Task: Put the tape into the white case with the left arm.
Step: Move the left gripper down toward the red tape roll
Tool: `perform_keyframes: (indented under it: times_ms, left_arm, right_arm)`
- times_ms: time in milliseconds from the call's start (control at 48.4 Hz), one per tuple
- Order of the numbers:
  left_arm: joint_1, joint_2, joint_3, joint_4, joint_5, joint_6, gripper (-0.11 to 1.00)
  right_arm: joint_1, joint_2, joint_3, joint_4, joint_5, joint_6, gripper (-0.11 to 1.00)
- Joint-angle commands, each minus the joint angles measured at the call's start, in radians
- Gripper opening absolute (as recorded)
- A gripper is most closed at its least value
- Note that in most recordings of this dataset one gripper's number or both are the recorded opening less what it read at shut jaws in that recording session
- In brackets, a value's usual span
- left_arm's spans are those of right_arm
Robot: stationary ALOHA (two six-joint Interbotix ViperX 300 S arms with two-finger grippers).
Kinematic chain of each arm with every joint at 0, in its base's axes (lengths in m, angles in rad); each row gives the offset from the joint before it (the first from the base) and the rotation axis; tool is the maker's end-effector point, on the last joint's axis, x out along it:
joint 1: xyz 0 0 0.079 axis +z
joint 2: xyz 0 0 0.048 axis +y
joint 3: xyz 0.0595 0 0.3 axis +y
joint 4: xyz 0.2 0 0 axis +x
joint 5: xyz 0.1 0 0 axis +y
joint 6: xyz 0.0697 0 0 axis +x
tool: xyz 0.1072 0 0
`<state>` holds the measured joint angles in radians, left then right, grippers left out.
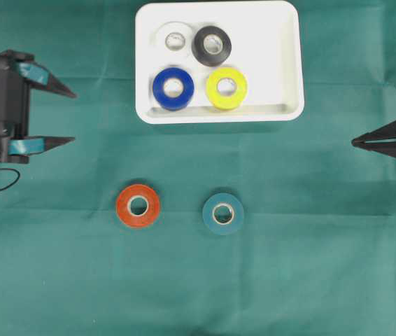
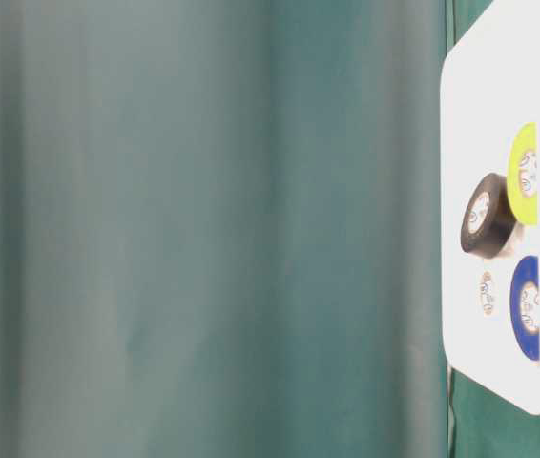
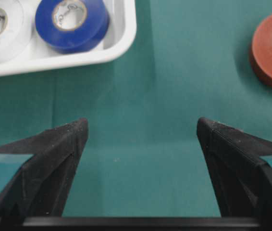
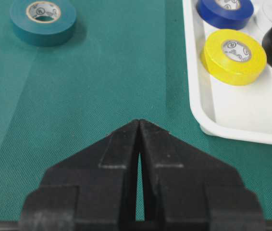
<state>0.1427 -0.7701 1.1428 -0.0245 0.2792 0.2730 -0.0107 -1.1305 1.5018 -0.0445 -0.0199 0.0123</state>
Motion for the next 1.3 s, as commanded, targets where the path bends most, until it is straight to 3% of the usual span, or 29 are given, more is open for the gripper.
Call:
perform_keyframes:
  times_ms: [0,455,579,847,1282]
  left_arm:
    - [-0.009,-0.021,0.002,-0.003,0.0,-0.002,0.94]
    - [-0.034,-0.028,0.015,-0.003,0.0,-0.002,0.94]
    - [-0.089,-0.021,0.021,-0.005,0.0,-0.009,0.94]
    - [-0.213,-0.023,0.032,-0.005,0.0,-0.115,0.94]
    - [-0.222,0.017,0.029,-0.003,-0.048,-0.126,0.93]
  right_arm:
    - [-0.002,0.009,-0.011,-0.002,-0.009,0.002,-0.09]
    - [0.0,0.009,-0.011,-0.002,-0.009,0.002,-0.09]
    - [0.0,0.009,-0.011,0.0,-0.009,0.002,-0.09]
    - [0.0,0.009,-0.011,-0.002,-0.011,0.002,-0.09]
    - [0.0,0.009,-0.011,-0.002,-0.011,0.002,-0.09]
